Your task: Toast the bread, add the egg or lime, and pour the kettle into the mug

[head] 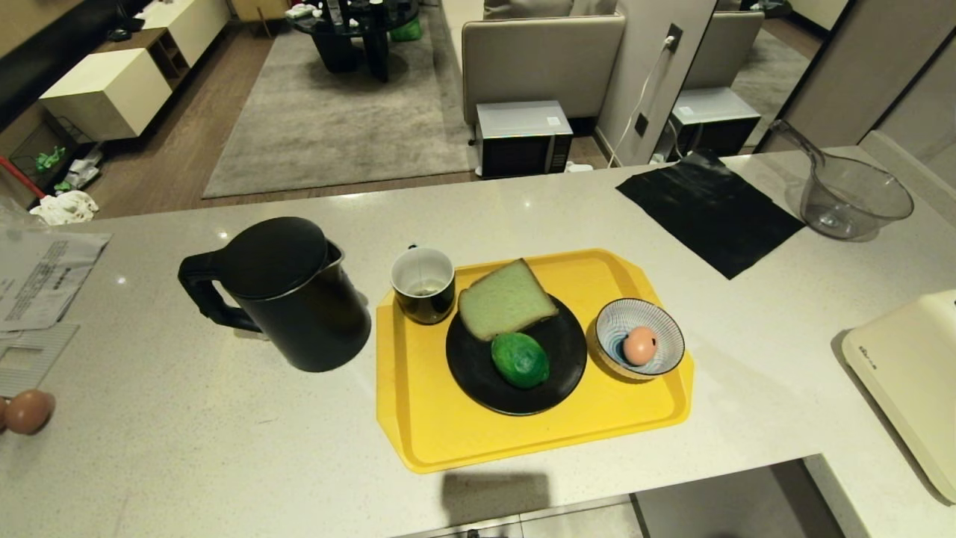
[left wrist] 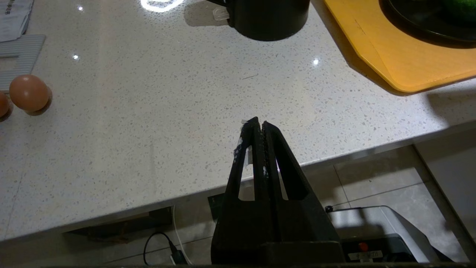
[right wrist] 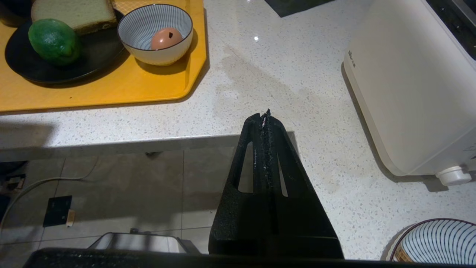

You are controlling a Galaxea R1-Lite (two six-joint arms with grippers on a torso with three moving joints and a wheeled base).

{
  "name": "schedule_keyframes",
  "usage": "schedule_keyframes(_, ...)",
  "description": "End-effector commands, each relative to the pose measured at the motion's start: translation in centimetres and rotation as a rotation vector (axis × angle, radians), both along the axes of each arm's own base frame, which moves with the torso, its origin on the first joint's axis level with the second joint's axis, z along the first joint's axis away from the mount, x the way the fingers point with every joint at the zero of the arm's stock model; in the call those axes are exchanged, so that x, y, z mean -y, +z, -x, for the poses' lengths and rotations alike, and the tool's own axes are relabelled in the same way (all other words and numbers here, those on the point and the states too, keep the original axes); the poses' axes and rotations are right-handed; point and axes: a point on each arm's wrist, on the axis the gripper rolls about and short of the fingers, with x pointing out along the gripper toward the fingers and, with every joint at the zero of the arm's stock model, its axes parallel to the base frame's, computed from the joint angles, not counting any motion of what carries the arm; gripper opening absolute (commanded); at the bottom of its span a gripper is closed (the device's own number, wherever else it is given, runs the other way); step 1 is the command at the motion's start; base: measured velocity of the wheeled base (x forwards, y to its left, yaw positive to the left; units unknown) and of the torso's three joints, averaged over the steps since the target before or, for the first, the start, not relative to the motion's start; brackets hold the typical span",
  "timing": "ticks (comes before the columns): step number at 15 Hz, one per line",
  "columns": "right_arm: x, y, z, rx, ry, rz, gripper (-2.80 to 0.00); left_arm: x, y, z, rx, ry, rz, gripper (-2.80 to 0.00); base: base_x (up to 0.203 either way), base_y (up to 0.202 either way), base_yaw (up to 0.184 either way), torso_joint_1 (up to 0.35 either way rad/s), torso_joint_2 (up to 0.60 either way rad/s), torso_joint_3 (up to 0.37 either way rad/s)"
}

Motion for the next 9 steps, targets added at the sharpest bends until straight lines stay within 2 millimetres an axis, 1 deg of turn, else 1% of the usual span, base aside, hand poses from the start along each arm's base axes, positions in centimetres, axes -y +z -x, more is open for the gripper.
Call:
schedule_keyframes(1,0.0,-0.76,-0.21,-0.026,0.001,-0.001,-2.8,0.0,0.0,0.0,0.0,0.0,-0.001,-2.8,0.0,0.0,0.0,0.0,0.0,0.0)
schedule_keyframes(9,0.05,-0.73,-0.21,-0.023,-0.023,-0.042,-2.8,0.0,0.0,0.0,0.0,0.0,-0.001,-2.8,0.0,0.0,0.0,0.0,0.0,0.0)
